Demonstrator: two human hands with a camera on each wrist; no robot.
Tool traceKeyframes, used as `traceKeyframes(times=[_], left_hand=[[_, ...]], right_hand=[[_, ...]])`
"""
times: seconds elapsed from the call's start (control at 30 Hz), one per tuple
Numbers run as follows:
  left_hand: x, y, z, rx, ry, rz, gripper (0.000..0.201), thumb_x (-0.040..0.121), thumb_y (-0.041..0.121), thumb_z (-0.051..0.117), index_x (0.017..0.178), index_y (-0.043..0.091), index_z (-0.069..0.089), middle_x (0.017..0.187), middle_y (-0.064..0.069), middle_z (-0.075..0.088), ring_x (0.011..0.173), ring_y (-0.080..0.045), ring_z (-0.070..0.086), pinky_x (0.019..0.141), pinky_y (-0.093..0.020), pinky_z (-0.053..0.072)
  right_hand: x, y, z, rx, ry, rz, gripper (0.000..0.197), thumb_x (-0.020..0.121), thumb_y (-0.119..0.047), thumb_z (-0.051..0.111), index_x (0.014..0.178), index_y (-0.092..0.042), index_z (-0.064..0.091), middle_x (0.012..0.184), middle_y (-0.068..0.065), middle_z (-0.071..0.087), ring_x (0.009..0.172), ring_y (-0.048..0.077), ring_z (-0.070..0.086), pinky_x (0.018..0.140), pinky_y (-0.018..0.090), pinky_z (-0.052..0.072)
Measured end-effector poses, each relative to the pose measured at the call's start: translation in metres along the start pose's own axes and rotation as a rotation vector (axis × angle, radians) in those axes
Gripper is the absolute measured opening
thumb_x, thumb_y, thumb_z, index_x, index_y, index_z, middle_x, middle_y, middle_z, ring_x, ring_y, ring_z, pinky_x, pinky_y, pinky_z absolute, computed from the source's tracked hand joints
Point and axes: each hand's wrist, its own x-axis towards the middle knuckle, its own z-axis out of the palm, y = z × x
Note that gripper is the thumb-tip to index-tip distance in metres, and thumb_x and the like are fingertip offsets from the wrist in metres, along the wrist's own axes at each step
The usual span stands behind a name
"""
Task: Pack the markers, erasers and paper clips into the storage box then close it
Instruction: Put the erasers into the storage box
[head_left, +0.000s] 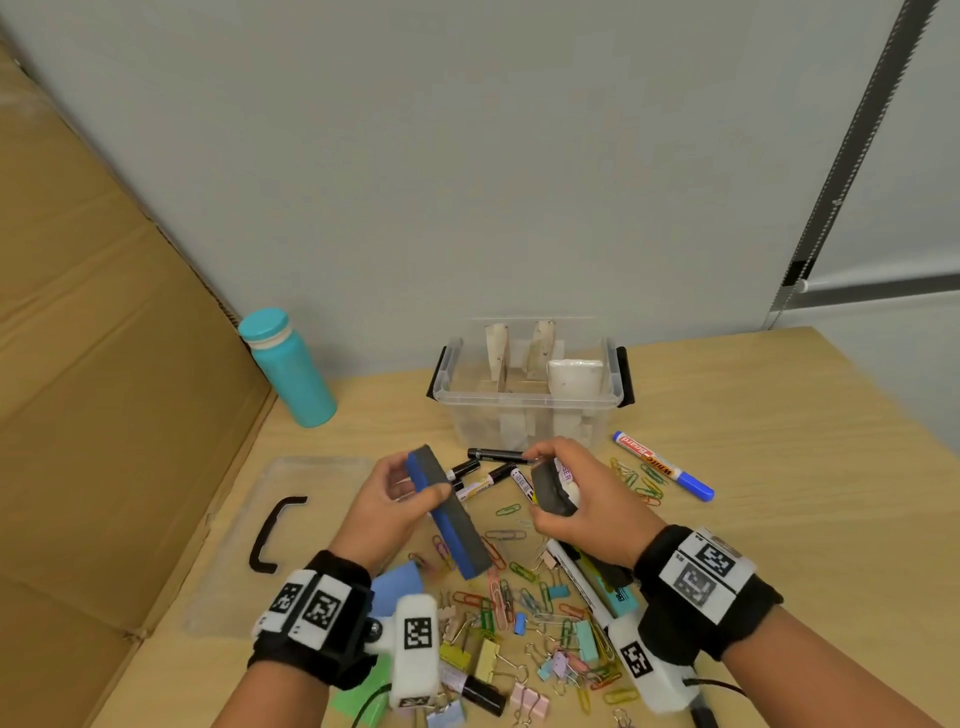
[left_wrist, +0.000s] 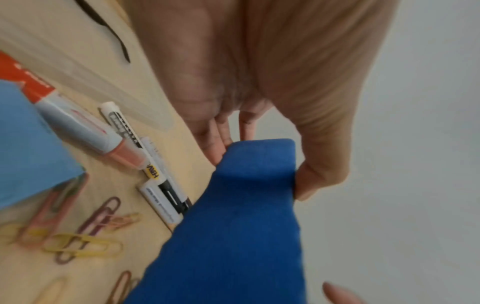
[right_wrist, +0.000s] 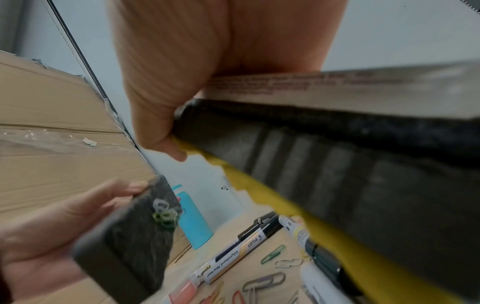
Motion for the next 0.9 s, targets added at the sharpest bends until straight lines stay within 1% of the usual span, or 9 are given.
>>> traceKeyframes(times=[0.1, 0.2, 0.23, 0.3, 0.37, 0.47, 0.57, 0.7, 0.9], left_hand=[[-0.001, 0.007, -0.005, -0.268, -0.069, -0.012, 0.033, 0.081, 0.007, 0.067, 0.110, 0.019, 0.058, 0.110, -0.007, 0.059, 0.101, -0.023, 0.057, 0.095, -0.039, 0.044], [0.001, 0.009, -0.010, -0.511, -0.127, -0.065, 0.037, 0.090, 0.001, 0.050, 0.117, 0.025, 0.057, 0.102, -0.009, 0.057, 0.086, -0.022, 0.056, 0.078, -0.036, 0.050], [0.002, 0.009, -0.011, -0.551, -0.141, -0.078, 0.041, 0.090, 0.002, 0.048, 0.121, 0.028, 0.055, 0.105, -0.010, 0.057, 0.089, -0.024, 0.056, 0.076, -0.036, 0.052], [0.004, 0.008, -0.011, -0.633, -0.152, -0.089, 0.051, 0.078, 0.005, 0.057, 0.124, 0.026, 0.053, 0.114, -0.014, 0.054, 0.101, -0.029, 0.054, 0.091, -0.046, 0.047], [0.005, 0.007, -0.009, -0.705, -0.156, -0.099, 0.068, 0.062, 0.009, 0.063, 0.128, 0.022, 0.050, 0.120, -0.016, 0.051, 0.105, -0.030, 0.056, 0.102, -0.049, 0.039], [0.007, 0.007, -0.004, -0.769, -0.159, -0.118, 0.071, 0.061, 0.006, 0.057, 0.131, 0.020, 0.048, 0.121, -0.015, 0.050, 0.101, -0.028, 0.059, 0.098, -0.048, 0.043], [0.008, 0.005, 0.000, -0.798, -0.180, -0.088, 0.076, 0.054, -0.002, 0.055, 0.127, 0.019, 0.052, 0.116, -0.015, 0.052, 0.111, -0.034, 0.052, 0.106, -0.054, 0.034], [0.009, 0.010, 0.008, -0.797, -0.181, -0.064, 0.073, 0.057, -0.006, 0.041, 0.124, 0.020, 0.052, 0.114, -0.015, 0.052, 0.116, -0.036, 0.050, 0.101, -0.054, 0.037], [0.011, 0.016, 0.012, -0.799, -0.235, -0.057, 0.073, 0.058, -0.006, 0.040, 0.125, 0.022, 0.050, 0.108, -0.015, 0.058, 0.114, -0.039, 0.051, 0.091, -0.050, 0.045]], right_hand=[[0.001, -0.002, 0.003, 0.004, -0.043, 0.003, 0.053, 0.072, -0.019, 0.069, 0.118, -0.036, 0.049, 0.116, -0.012, 0.050, 0.105, 0.000, 0.053, 0.084, 0.012, 0.045], [0.001, -0.005, 0.005, 0.000, -0.081, -0.005, 0.057, 0.072, -0.019, 0.069, 0.123, -0.035, 0.049, 0.117, -0.012, 0.049, 0.105, 0.001, 0.052, 0.083, 0.015, 0.047], [0.001, -0.005, 0.005, 0.001, -0.092, -0.009, 0.059, 0.072, -0.020, 0.069, 0.126, -0.035, 0.048, 0.117, -0.012, 0.049, 0.106, 0.001, 0.052, 0.085, 0.017, 0.048], [0.000, -0.006, 0.006, -0.003, -0.108, -0.023, 0.064, 0.072, -0.022, 0.068, 0.130, -0.036, 0.046, 0.117, -0.013, 0.050, 0.109, 0.002, 0.051, 0.089, 0.022, 0.049], [0.001, -0.007, 0.008, -0.035, -0.124, -0.040, 0.067, 0.072, -0.024, 0.068, 0.134, -0.036, 0.044, 0.119, -0.014, 0.050, 0.112, 0.001, 0.050, 0.094, 0.024, 0.048], [0.001, -0.006, 0.013, -0.095, -0.144, -0.079, 0.067, 0.075, -0.032, 0.070, 0.136, -0.033, 0.042, 0.119, -0.017, 0.049, 0.113, 0.000, 0.048, 0.099, 0.025, 0.045], [0.001, -0.009, 0.017, -0.155, -0.145, -0.137, 0.066, 0.075, -0.046, 0.068, 0.135, -0.033, 0.042, 0.123, -0.018, 0.047, 0.115, 0.000, 0.048, 0.099, 0.029, 0.045], [0.002, -0.018, 0.018, -0.313, -0.167, -0.232, 0.082, 0.071, -0.068, 0.064, 0.140, -0.033, 0.036, 0.136, -0.017, 0.039, 0.122, 0.002, 0.045, 0.097, 0.030, 0.046], [0.008, -0.021, 0.026, -0.438, -0.222, -0.276, 0.100, 0.069, -0.064, 0.068, 0.149, -0.027, 0.021, 0.149, -0.013, 0.025, 0.131, 0.009, 0.038, 0.104, 0.032, 0.043]])
